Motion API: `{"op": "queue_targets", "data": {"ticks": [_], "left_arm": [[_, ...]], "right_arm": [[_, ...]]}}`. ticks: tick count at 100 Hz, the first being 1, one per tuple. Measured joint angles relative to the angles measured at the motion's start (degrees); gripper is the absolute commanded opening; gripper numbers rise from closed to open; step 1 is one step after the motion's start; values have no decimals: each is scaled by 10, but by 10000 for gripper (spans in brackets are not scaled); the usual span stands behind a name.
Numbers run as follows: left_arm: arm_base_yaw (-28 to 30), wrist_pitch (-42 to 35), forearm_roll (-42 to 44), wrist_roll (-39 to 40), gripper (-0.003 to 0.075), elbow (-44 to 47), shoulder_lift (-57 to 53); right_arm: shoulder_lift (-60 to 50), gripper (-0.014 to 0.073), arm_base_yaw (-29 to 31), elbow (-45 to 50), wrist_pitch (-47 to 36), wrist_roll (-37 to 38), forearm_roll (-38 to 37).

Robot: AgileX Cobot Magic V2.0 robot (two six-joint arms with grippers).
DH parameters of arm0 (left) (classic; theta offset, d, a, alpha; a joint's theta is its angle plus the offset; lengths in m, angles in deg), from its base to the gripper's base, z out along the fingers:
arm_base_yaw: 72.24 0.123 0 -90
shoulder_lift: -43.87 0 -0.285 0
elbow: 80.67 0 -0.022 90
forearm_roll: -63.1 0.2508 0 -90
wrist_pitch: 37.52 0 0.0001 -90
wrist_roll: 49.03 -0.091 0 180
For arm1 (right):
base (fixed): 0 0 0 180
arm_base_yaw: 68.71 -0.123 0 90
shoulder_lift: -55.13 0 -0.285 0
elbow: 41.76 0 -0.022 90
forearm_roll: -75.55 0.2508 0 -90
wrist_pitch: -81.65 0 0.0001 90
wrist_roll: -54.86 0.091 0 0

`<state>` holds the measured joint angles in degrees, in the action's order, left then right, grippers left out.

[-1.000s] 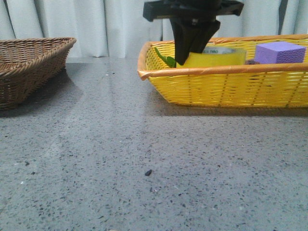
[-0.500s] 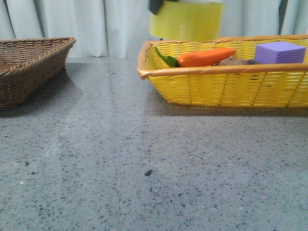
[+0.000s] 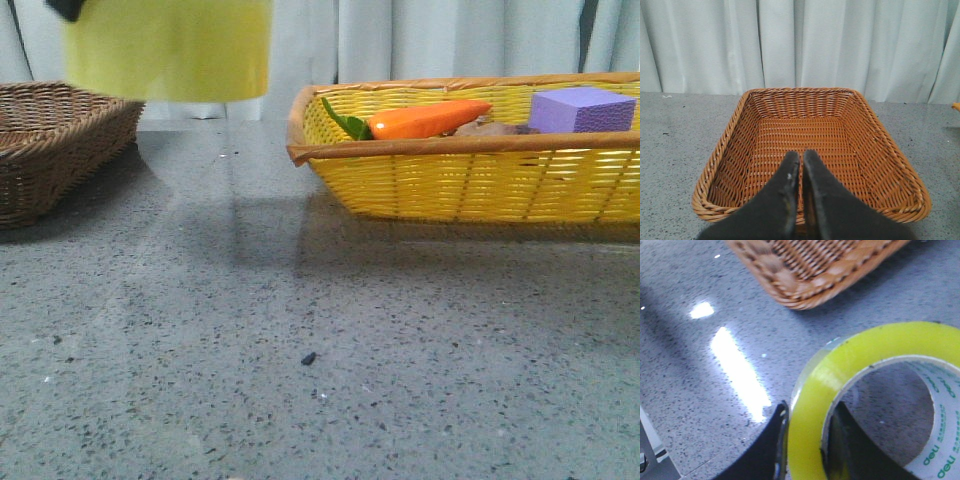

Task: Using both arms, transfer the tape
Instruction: 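Lift the tape roll with the right gripper and carry it toward the brown basket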

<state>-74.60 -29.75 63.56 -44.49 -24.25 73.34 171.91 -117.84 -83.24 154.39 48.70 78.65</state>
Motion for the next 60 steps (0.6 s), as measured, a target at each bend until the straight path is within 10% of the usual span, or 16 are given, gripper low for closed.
{"op": "queue_targets", "data": {"ticks": [60], "left_arm": [[1, 0, 0, 0, -21, 0, 0]], "right_arm": [[80, -38, -2, 0, 0, -2, -1]]}}
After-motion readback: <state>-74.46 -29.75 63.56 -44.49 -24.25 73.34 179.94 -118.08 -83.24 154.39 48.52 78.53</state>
